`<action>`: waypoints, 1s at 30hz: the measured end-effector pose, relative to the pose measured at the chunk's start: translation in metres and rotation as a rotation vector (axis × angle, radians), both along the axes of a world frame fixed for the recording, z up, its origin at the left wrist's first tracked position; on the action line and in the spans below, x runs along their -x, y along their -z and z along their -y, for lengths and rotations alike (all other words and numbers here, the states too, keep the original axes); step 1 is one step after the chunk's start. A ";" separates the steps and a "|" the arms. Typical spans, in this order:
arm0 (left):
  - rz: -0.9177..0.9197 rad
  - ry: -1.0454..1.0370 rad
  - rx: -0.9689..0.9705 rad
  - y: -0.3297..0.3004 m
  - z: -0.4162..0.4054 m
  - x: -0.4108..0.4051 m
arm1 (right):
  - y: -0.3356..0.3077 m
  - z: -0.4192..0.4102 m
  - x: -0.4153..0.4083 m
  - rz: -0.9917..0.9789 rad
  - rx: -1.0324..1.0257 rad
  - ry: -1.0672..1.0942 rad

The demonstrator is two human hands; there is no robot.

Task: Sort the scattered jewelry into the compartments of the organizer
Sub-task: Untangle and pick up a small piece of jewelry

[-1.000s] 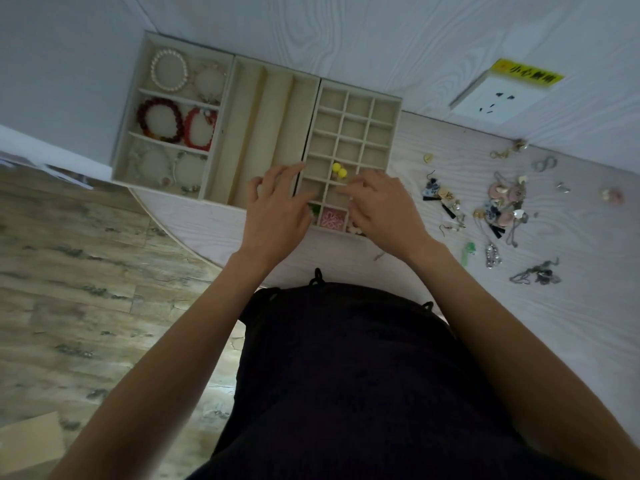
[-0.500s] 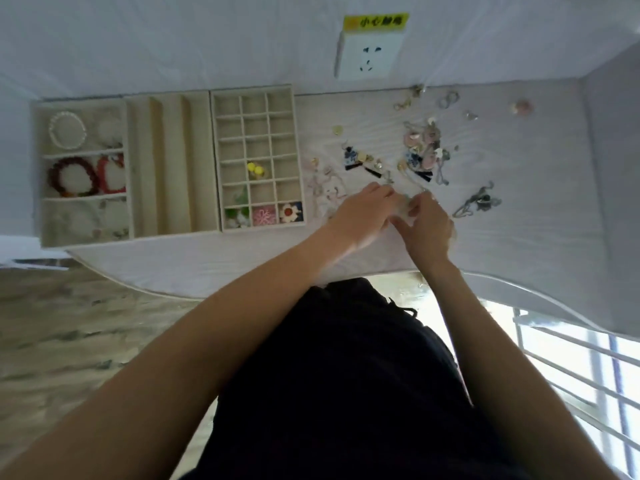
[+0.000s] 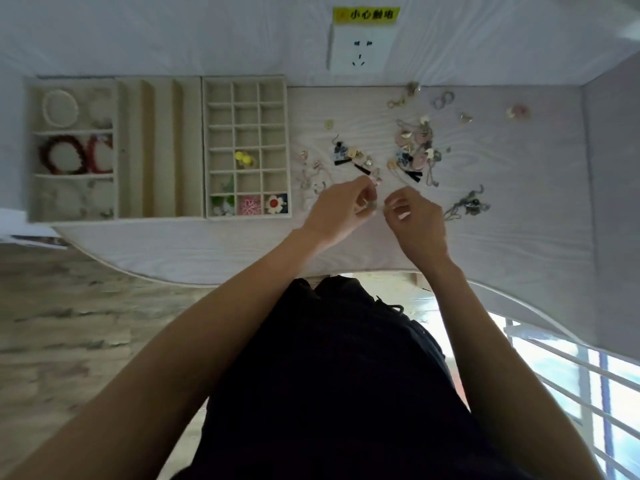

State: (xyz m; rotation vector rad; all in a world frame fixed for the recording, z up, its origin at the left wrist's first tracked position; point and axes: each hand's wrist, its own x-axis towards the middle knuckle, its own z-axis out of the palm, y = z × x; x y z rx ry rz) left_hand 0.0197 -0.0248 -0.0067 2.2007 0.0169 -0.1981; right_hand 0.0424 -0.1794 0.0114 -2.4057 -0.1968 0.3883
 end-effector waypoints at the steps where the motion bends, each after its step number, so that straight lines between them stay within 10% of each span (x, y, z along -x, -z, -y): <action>1: 0.006 -0.065 0.069 -0.008 -0.010 0.011 | -0.007 -0.010 -0.001 -0.012 -0.064 -0.047; 13: -0.007 -1.007 0.216 -0.021 -0.129 0.107 | -0.005 -0.186 0.009 0.027 -0.145 -0.611; 22: 0.023 -0.653 -0.208 -0.004 -0.165 0.096 | -0.009 -0.219 -0.008 0.121 0.033 -0.677; 30: 0.087 -0.749 -0.371 0.009 -0.171 0.089 | 0.002 -0.234 -0.007 0.076 0.115 -0.592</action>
